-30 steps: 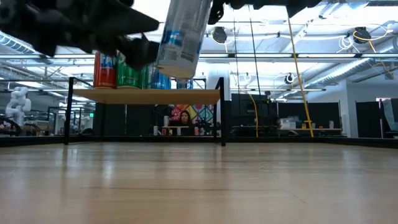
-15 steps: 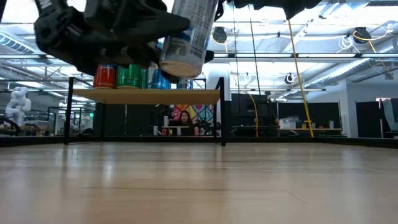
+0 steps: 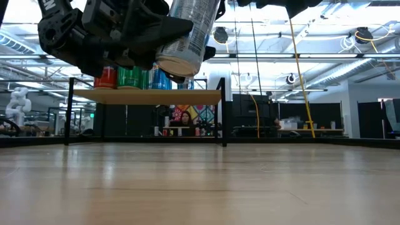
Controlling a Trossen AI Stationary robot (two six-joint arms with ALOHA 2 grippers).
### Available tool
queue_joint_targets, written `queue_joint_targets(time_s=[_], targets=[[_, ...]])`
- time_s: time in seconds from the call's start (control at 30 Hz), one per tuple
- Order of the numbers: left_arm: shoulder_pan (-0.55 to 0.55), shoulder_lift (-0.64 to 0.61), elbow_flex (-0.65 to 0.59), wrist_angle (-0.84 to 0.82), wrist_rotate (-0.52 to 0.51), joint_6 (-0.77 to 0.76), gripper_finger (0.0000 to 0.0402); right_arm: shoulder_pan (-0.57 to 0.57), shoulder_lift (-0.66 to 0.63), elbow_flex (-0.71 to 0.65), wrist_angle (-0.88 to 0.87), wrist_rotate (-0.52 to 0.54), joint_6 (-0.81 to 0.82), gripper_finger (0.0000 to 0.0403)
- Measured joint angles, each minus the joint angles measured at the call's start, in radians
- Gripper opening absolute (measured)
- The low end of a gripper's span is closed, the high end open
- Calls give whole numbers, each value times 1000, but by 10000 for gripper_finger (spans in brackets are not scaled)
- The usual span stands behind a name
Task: Place canned beverage on shelf
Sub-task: Put the left black soda can on the shelf
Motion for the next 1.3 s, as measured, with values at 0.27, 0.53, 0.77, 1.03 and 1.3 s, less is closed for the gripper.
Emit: queue_joint_targets(time_s=[0.27, 0.53, 0.77, 1.03, 1.3], targets=[[-8, 0, -1, 0, -89, 57, 231, 1, -1, 0, -4, 49, 2, 287], [-51, -3, -2, -1, -588, 105, 231, 4, -70, -1, -54, 474, 215, 312], [-109, -4, -3, 29, -961, 219, 231, 46, -76, 0, -68, 721, 250, 312], [-182, -4, -2, 130, -1246, 395, 231, 72, -77, 1, -61, 814, 266, 311], [-189, -3, -2, 185, -1297, 389, 231, 73, -49, 1, 1, 814, 258, 263]])
